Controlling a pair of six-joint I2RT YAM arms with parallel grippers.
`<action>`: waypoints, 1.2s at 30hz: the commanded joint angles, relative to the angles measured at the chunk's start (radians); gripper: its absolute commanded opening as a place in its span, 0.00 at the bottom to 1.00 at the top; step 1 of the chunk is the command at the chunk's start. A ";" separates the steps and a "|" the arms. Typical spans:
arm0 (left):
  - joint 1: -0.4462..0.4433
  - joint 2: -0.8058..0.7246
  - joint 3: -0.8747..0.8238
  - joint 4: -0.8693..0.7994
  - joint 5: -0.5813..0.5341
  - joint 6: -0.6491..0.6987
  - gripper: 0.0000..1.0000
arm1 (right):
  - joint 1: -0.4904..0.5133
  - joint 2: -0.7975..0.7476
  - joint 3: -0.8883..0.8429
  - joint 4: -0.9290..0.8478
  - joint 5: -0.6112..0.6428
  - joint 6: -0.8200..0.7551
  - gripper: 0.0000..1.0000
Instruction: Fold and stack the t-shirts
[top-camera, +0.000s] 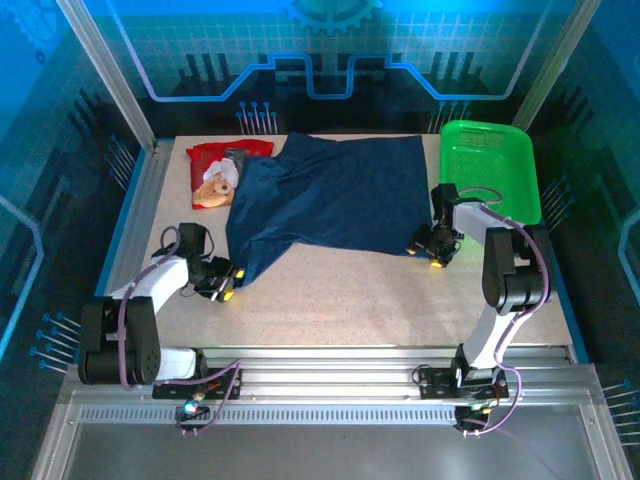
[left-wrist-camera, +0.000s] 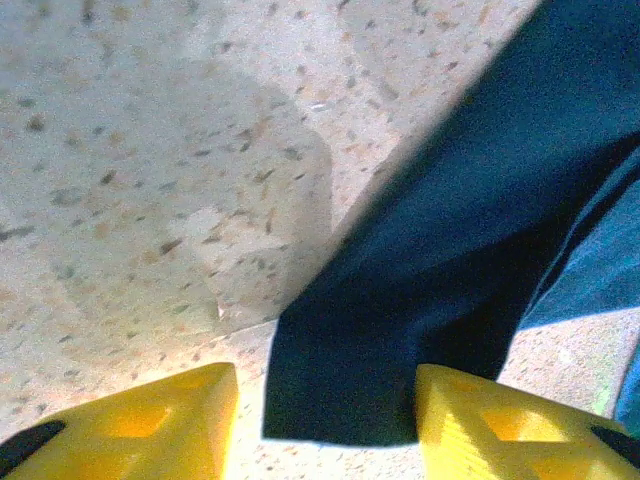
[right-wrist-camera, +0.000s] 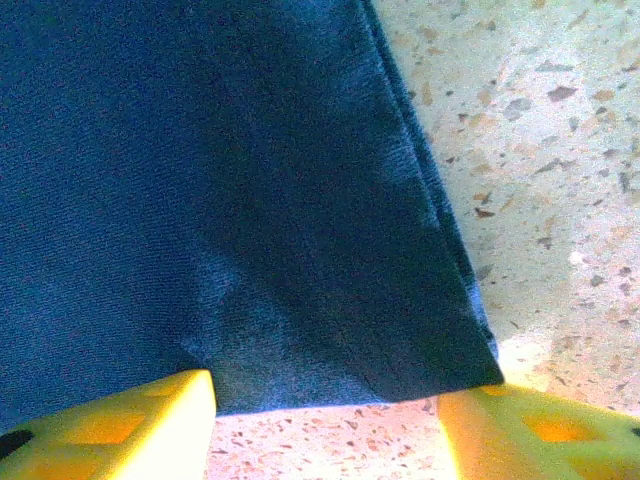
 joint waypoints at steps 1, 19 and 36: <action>-0.004 -0.045 0.019 -0.099 -0.023 0.022 0.55 | -0.019 0.032 0.028 0.060 0.012 -0.030 0.62; -0.064 0.164 0.036 0.307 -0.010 -0.158 0.42 | -0.027 0.064 0.031 0.098 0.029 -0.032 0.61; -0.018 0.028 0.064 0.106 -0.132 0.016 0.00 | -0.037 0.053 0.094 0.073 0.146 -0.009 0.00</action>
